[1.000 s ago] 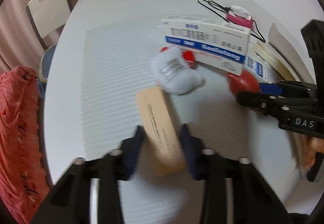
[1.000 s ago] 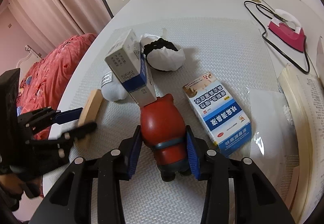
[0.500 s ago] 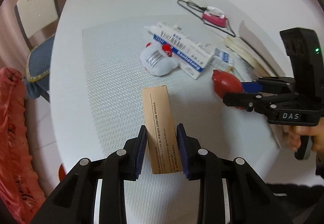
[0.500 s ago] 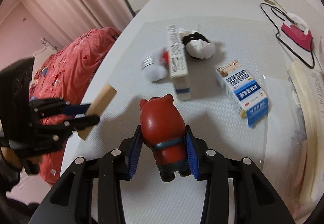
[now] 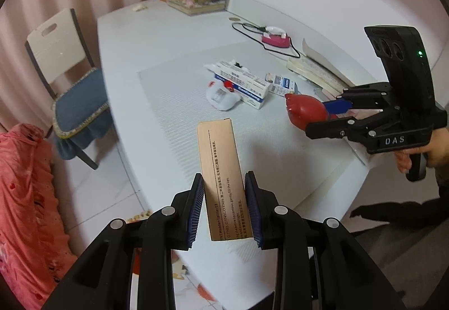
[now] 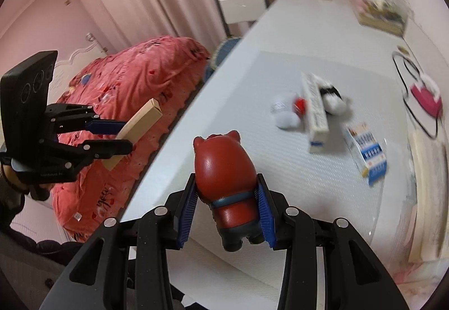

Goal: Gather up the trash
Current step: 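Carry the wooden block and red bear with both tools over the orange bin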

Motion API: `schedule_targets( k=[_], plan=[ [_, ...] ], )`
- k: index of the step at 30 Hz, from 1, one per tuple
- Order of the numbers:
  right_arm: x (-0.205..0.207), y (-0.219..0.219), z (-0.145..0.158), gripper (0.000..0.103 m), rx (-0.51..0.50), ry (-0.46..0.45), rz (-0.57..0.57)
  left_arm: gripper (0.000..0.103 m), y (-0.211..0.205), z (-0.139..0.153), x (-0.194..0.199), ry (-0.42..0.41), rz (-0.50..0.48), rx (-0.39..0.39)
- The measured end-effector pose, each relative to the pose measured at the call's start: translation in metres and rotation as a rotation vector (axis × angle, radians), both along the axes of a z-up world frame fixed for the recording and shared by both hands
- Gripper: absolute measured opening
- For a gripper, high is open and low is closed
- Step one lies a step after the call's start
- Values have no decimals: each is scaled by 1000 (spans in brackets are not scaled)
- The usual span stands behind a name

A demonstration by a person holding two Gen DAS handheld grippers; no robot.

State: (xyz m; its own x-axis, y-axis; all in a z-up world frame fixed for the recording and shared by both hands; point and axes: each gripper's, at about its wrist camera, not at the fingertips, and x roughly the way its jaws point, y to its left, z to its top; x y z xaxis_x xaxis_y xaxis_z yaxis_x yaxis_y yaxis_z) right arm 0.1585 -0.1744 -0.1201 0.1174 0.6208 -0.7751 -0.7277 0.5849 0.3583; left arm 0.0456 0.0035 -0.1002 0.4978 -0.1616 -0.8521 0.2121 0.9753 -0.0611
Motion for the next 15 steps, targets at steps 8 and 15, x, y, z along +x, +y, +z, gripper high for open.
schedule_targets(
  k=[8, 15],
  plan=[
    [-21, 51, 35, 41, 50, -55, 98, 32, 38, 24, -32, -41, 69, 41],
    [-44, 116, 49, 41, 69, -72, 204, 32, 81, 24, -59, -40, 168, 43]
  ],
)
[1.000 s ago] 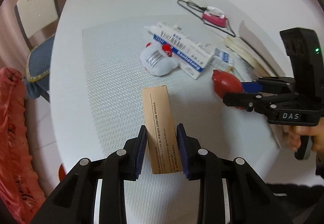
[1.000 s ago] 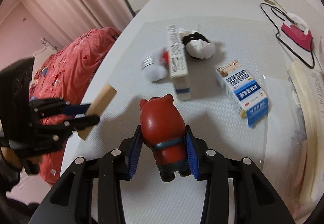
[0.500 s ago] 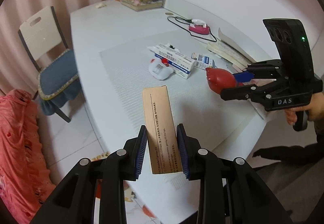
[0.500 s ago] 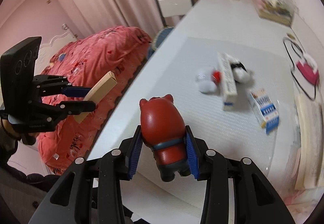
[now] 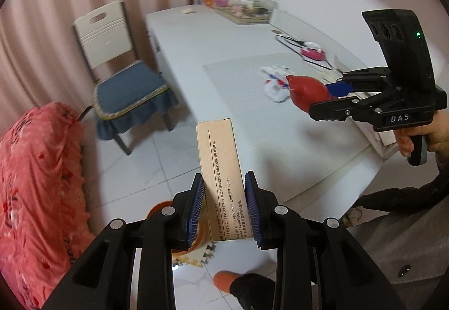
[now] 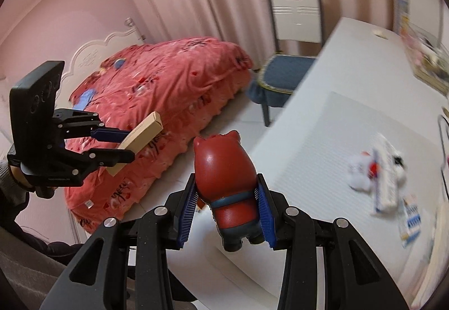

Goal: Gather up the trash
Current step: 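Carry the wooden block and red bear with both tools over the orange bin, then open the left tool to drop the block while the right tool drops the bear into the bin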

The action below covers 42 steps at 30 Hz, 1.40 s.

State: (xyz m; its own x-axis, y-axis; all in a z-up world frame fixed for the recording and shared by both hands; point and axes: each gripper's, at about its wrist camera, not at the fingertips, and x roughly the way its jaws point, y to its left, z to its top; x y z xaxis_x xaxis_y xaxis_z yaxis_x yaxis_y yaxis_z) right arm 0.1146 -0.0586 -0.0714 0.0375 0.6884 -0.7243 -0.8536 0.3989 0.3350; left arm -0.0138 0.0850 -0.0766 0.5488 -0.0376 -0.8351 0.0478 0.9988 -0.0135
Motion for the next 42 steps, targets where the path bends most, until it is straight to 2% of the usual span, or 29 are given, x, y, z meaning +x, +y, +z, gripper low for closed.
schedule_targets(
  k=[12, 18, 24, 28, 35, 42],
  plan=[
    [-46, 109, 12, 41, -14, -31, 187, 32, 72, -6, -43, 12, 139, -6],
    [-62, 158, 2, 41, -31, -27, 244, 32, 106, -19, -49, 32, 181, -23],
    [-64, 210, -25, 41, -57, 2, 270, 32, 137, -40, -45, 48, 196, -47],
    [-61, 242, -54, 41, -85, 36, 274, 32, 161, -67, -39, 66, 208, -91],
    [-60, 272, -96, 41, -122, 77, 259, 32, 178, -111, -26, 106, 195, -144],
    [-57, 284, -130, 41, -148, 114, 223, 32, 190, -139, -13, 139, 171, -177]
  ],
)
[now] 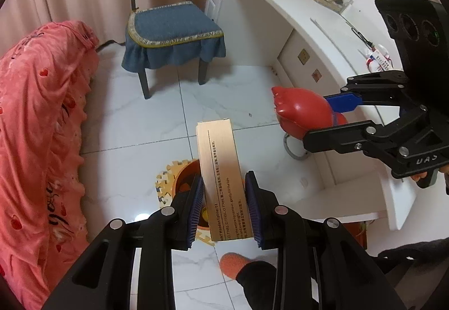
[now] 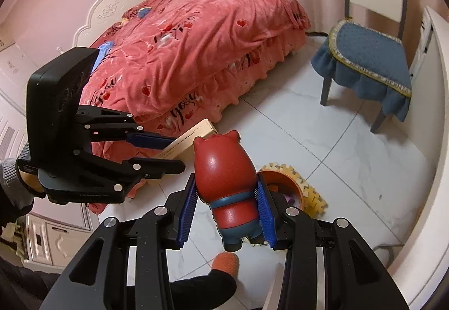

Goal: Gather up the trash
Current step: 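Open the left tool to drop the block while the right tool drops the bear into the bin, then move both empty tools back toward the desk mat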

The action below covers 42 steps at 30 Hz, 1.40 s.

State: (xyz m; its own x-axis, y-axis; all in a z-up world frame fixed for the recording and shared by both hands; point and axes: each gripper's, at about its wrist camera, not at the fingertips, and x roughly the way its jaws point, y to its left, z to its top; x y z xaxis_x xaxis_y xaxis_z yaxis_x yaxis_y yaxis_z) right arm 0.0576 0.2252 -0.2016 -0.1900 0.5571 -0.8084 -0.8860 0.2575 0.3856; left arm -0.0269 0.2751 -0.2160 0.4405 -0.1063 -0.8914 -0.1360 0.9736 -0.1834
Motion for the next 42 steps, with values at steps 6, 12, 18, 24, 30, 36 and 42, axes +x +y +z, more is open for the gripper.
schedule_targets(
  k=[6, 12, 18, 24, 30, 36, 42],
  plan=[
    [6, 1, -19, 41, -22, 21, -41, 32, 8, -17, 12, 16, -22, -17],
    [11, 5, -29, 41, -34, 34, -65, 44, 9, -25, 20, 24, -33, -16],
    [9, 11, -29, 41, -38, 39, -56, 51, 10, -21, 18, 29, -40, 1],
    [8, 20, -33, 43, -40, 41, -42, 51, 14, -17, 11, 31, -16, 7],
    [6, 27, -41, 46, -59, 43, -32, 51, 21, -20, 7, 49, 5, 5],
    [8, 31, -45, 62, -63, 51, -47, 51, 24, -23, 4, 63, 23, 0],
    [6, 29, -39, 62, -56, 48, -39, 51, 23, -20, 4, 62, 24, 6]
  ],
)
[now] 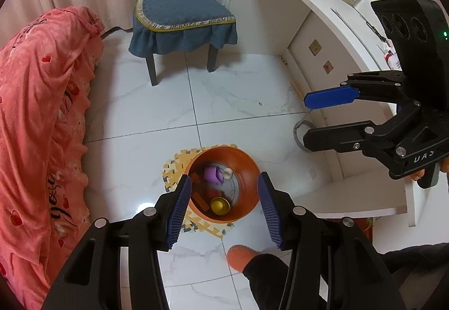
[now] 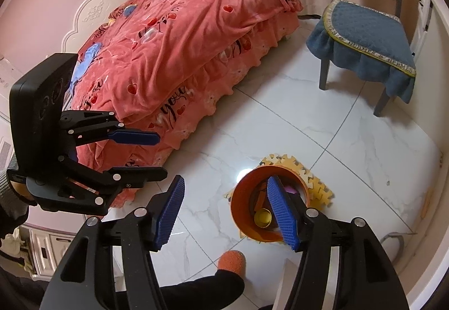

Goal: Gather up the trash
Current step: 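Move both empty tools back toward the desk mat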

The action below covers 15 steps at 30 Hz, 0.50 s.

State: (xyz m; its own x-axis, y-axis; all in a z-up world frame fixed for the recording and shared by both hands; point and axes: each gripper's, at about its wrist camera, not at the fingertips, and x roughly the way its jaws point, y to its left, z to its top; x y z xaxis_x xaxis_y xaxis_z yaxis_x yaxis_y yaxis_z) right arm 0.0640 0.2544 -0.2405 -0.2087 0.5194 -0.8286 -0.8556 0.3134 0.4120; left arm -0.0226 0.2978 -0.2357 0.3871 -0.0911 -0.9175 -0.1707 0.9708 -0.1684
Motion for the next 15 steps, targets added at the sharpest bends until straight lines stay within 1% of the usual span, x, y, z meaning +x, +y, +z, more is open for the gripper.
schedule_targets(
  k=[1, 2, 3, 4, 7, 8, 9, 11, 13, 15],
  plan=[
    [0, -1, 1, 62, 0, 2, 0, 51, -1, 2, 0, 0, -1, 3],
    [1, -3, 2, 64, 1, 6, 0, 54, -2, 3, 0, -1, -2, 6],
    [1, -5, 4, 65, 2, 8, 0, 60, -3, 4, -2, -1, -1, 10],
    [1, -7, 6, 67, 3, 9, 1, 69, -4, 7, -2, -6, 3, 19],
    [1, -13, 15, 68, 12, -1, 6, 70, -8, 15, -3, -20, 0, 23],
    [0, -16, 18, 73, 15, -7, 6, 70, -10, 16, -3, -20, 0, 31],
    [1, -19, 22, 75, 18, -15, 2, 71, -13, 20, -2, -20, -1, 41],
    [1, -26, 30, 78, 27, -21, -3, 80, -18, 26, -2, -25, 3, 54],
    [1, -33, 37, 80, 35, -24, -10, 81, -24, 35, -2, -42, 2, 59],
    [1, -41, 46, 83, 44, -27, -17, 84, -30, 43, -2, -51, 0, 65]
  ],
)
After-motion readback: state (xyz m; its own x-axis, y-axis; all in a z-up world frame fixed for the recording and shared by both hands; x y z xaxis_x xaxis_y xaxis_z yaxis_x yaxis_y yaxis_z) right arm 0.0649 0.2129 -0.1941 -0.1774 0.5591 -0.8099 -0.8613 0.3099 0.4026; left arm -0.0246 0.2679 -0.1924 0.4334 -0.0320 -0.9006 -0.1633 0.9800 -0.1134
